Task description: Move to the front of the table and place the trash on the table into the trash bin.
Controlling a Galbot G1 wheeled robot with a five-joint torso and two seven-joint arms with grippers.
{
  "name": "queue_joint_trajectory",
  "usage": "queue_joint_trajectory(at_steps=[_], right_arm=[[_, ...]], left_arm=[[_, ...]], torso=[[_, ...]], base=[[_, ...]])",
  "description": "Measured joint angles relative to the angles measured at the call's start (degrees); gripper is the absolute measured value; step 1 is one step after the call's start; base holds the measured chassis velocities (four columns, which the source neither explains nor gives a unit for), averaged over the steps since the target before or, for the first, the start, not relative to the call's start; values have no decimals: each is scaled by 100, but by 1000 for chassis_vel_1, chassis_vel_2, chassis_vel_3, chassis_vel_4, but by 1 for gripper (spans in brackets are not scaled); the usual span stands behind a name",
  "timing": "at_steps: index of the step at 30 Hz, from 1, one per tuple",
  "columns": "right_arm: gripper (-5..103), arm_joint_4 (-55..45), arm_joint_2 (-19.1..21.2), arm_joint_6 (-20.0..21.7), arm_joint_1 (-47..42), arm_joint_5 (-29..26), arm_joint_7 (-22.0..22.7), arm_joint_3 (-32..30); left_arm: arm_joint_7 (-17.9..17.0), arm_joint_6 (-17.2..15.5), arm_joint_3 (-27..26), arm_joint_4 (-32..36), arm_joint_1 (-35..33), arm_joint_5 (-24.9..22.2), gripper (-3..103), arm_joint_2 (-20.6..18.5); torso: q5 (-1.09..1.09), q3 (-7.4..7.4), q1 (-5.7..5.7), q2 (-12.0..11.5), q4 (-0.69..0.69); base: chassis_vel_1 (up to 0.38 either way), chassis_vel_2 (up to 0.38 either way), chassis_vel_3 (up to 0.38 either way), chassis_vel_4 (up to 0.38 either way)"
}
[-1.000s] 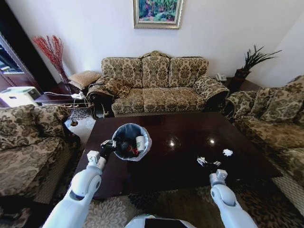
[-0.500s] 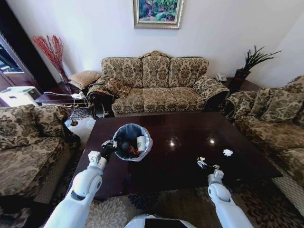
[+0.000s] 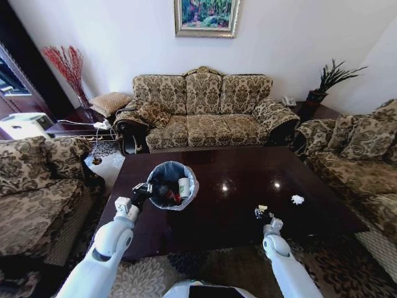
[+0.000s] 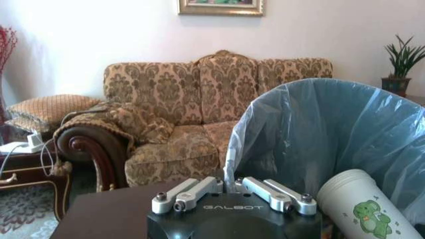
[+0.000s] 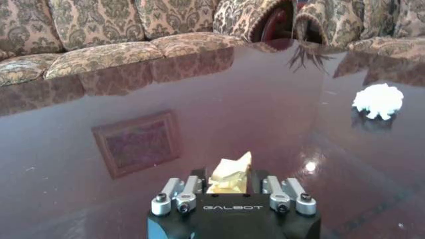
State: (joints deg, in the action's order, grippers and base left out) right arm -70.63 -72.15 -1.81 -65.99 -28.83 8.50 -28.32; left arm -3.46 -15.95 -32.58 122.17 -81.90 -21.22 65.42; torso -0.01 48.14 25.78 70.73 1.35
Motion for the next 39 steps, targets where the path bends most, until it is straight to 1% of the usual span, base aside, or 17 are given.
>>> queue_joint_trajectory(at_steps=[1, 4, 5, 7, 10, 13, 17, 19, 21, 22, 23, 24, 30, 32, 34, 36, 39], right_arm=[[42, 0, 0, 0, 0, 0, 0, 0], [26, 0, 2, -13, 0, -59, 94, -4], [26, 0, 2, -13, 0, -59, 94, -4], [15, 0, 8, -19, 4, -91, 163, -6], [10, -1, 8, -30, 5, -98, 193, -6], [-2, -202, 49, -120, -45, -52, 271, 34], [-2, -776, 195, -104, -179, -12, 369, 139], [-2, -1616, 400, 69, -304, -15, 488, 342], [-2, -2519, 716, 454, -284, -62, 611, 726], [-2, -2519, 716, 454, -284, -62, 611, 726], [-2, -2962, 923, 655, -134, -61, 619, 1041], [-2, -3301, 1133, 799, 80, -59, 580, 1314], [0, -4238, 1707, 1222, 713, -400, 444, 2134], [0, -4579, 1921, 1344, 854, -595, 406, 2350], [0, -4838, 2075, 1435, 1000, -730, 348, 2589], [0, -5227, 2266, 1549, 1197, -910, 223, 2981], [0, -5672, 2391, 1615, 1341, -1073, 80, 3304]], left_arm=[[0, 0, 0, 0, 0, 0, 2, 0], [62, 77, 10, -1, 0, -69, 2, -21], [62, 77, 10, -1, 0, -69, 2, -21], [67, 83, 37, 0, 18, -88, 2, -49], [69, 106, 53, 0, 35, -100, 2, -66], [87, 127, 59, 7, 35, -113, 2, -107], [88, 128, 58, 24, 13, -113, 2, -112], [90, 125, 59, 29, 1, -105, 2, -93], [81, 102, 82, 29, 0, -77, 2, -52], [81, 102, 82, 29, 0, -77, 2, -52], [80, 82, 108, 29, 3, -58, 2, -26], [74, 70, 121, 29, 7, -37, 2, -6], [-2, -14, 202, 26, 52, 1, 2, 29], [10, -27, 273, -30, 92, 2, 2, 10], [15, -27, 276, -67, 79, 20, 2, 11], [23, -28, 262, -119, 47, 54, 2, 27], [23, -28, 262, -174, 57, 84, 2, 31]], torso=[[0, 0, 0, 0, 0], [0, 0, 0, 0, 0], [0, 0, 0, 0, 0], [0, 0, 0, 1, 0], [0, 0, 0, 1, 0], [3, 0, 0, 0, -1], [1, 0, 0, 0, 0], [1, 0, 0, 1, -2], [-3, -1, 0, 1, -1], [-3, -1, 0, 1, -1], [1, -1, -1, 1, 0], [-1, -1, 0, 1, 2], [1, 0, 1, 0, 6], [-1, 0, 0, 0, -4], [0, 0, 0, 1, -5], [0, 0, 0, 0, 2], [1, 0, 0, 0, 3]], base=[[0, 0, 0, 0], [0, 0, 0, 0], [0, 0, 0, 0], [0, 0, 0, 0], [0, 0, 0, 0], [0, 0, 0, 0], [0, 0, 0, 0], [0, 0, 0, 0], [0, 0, 0, 0], [0, 0, 0, 0], [0, 0, 0, 0], [0, 0, 0, 0], [0, 0, 0, 0], [0, 0, 0, 0], [0, 0, 0, 0], [0, 0, 0, 0], [0, 0, 0, 0]])
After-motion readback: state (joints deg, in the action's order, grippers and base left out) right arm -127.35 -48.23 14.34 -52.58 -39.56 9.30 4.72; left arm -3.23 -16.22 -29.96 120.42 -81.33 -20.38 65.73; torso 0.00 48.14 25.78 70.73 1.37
